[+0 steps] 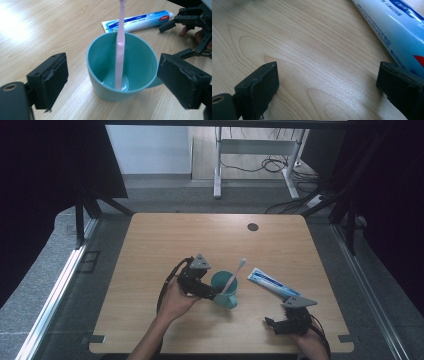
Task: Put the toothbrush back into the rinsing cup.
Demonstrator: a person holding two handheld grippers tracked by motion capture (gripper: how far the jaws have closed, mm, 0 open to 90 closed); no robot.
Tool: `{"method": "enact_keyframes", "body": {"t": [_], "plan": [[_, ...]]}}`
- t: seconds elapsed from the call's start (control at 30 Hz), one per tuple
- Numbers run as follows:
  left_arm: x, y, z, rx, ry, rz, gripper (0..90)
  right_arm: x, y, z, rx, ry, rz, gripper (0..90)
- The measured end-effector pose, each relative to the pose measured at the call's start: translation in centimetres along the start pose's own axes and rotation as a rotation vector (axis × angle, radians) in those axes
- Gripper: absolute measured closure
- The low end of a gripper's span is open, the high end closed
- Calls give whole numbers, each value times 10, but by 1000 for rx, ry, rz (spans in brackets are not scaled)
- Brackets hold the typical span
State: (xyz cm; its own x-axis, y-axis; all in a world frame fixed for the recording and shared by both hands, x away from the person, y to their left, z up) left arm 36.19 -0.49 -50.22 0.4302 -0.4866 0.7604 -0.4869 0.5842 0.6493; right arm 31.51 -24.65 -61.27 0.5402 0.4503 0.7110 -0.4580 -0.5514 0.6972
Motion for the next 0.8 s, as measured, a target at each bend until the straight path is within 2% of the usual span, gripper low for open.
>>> {"method": "enact_keyframes", "body": {"t": [0.37, 0.6, 0.8], "plan": [[-14, 8, -9, 39, 4, -6, 3, 0, 0, 0, -1, -2, 1, 38], [-24, 12, -14, 68, -11, -10, 0, 0, 0, 0, -1, 0, 2, 38], [-36, 13, -20, 84, -2, -18, 0, 0, 0, 0, -1, -1, 1, 38]]}}
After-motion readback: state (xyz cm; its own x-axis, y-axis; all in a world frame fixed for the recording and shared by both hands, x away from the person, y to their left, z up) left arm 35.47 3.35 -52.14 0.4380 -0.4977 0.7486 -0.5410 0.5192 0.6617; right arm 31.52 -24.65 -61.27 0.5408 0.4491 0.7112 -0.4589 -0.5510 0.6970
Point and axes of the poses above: each handheld gripper's, and its own axes: y roughly backward along the jaws, x roughly out of its top, z roughly to its right, the point moved 10 cm from there along -y, roughly forward along the jaws, and after that the axes turned 7 degrees about x, right-handed, at the moved point
